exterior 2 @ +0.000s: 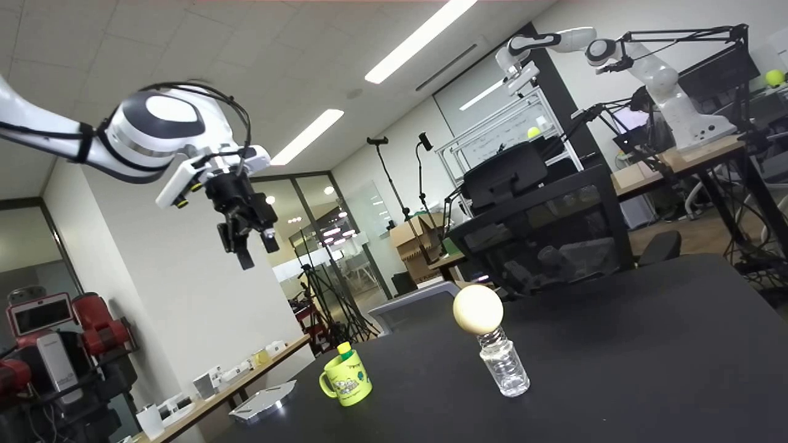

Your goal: Take the bottle out of the mug and put it on the table

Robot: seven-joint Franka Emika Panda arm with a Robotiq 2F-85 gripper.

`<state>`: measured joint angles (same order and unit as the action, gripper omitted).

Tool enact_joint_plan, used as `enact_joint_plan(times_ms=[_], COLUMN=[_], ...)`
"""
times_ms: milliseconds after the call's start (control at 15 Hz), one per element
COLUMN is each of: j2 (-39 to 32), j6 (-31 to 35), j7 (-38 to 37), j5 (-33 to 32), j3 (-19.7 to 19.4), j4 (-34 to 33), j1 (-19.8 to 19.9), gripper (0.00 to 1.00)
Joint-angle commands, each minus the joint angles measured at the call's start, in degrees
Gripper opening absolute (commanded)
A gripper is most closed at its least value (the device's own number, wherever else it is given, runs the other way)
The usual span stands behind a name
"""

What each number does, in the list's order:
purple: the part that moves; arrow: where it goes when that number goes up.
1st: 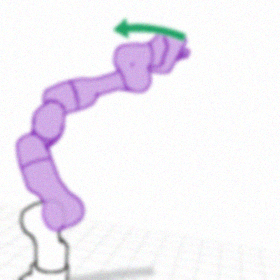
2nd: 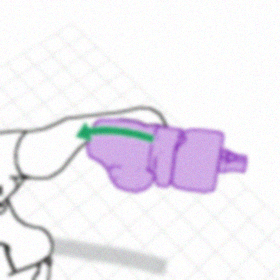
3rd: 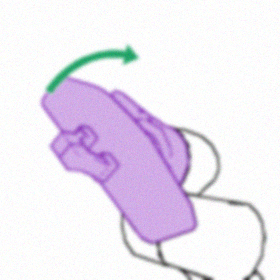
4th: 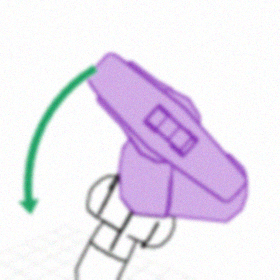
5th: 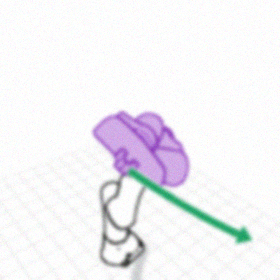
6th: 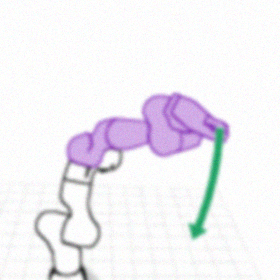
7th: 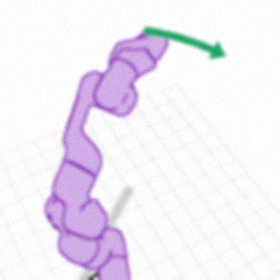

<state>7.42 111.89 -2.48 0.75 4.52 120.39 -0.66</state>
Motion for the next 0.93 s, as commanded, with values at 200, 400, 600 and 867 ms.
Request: enact_joint_plan(times_ms=[200,400,600,867], j2=[-20.88,-28.04,-34.86,-42.86], j6=[4.68,6.97,8.44,8.15], j7=[0.59,-1.0,-3.44,-5.0], j5=[2.41,1.56,0.31,-0.13], j3=[0.62,1.04,0.78,0.39], j4=[-16.86,-22.41,-27.94,-34.9], j1=[-2.9,-4.89,-7.24,-9.8], gripper=[1.0,1.0,1.0,1.0])
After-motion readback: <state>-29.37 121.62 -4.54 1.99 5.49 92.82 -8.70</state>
